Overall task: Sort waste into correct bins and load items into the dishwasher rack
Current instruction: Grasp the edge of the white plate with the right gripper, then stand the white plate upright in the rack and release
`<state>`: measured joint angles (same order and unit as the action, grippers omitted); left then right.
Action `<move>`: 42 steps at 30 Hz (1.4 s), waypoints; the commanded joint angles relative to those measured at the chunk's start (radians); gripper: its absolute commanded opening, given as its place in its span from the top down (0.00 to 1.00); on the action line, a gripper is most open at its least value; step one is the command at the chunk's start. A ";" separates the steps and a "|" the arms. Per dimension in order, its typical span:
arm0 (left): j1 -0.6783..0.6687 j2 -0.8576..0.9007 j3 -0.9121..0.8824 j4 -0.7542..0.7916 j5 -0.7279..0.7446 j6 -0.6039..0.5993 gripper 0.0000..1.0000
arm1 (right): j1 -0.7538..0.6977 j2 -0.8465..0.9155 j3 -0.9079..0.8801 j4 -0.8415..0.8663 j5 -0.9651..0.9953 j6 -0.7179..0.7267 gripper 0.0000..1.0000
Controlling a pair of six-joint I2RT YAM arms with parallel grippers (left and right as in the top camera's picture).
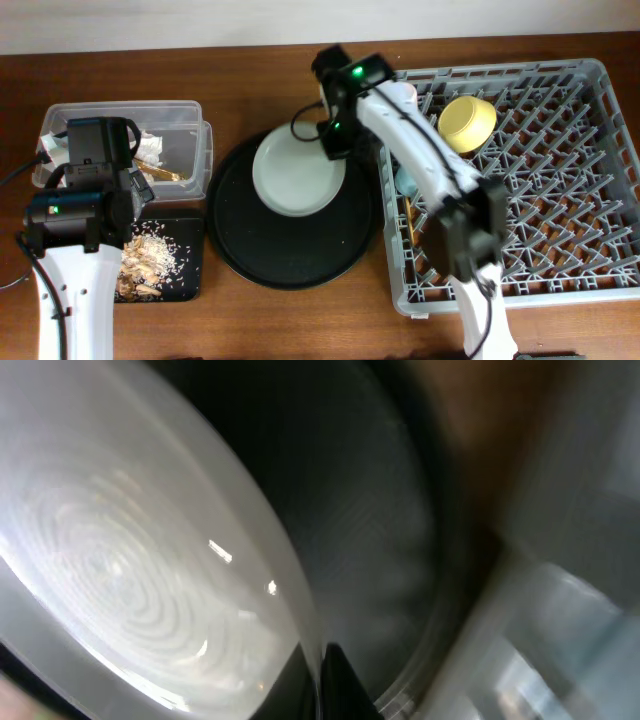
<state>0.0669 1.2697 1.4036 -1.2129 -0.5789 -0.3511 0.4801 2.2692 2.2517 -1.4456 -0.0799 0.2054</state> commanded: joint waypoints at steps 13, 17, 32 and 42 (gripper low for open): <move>0.002 -0.006 0.015 0.000 0.000 0.008 0.01 | -0.299 -0.559 -0.488 -0.253 0.923 0.324 0.96; 0.002 -0.006 0.015 0.000 0.000 0.008 0.01 | -0.295 -0.559 -0.599 -0.236 0.927 0.406 0.96; 0.002 -0.006 0.015 0.000 0.000 0.008 0.01 | -0.127 -0.557 -0.658 -0.030 0.900 0.368 0.73; 0.002 -0.006 0.015 0.000 0.000 0.008 0.01 | -0.127 -0.555 -0.426 0.296 0.071 -0.070 0.02</move>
<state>0.0669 1.2686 1.4048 -1.2140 -0.5785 -0.3511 0.3508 1.7176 1.8118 -1.1500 0.2291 0.2150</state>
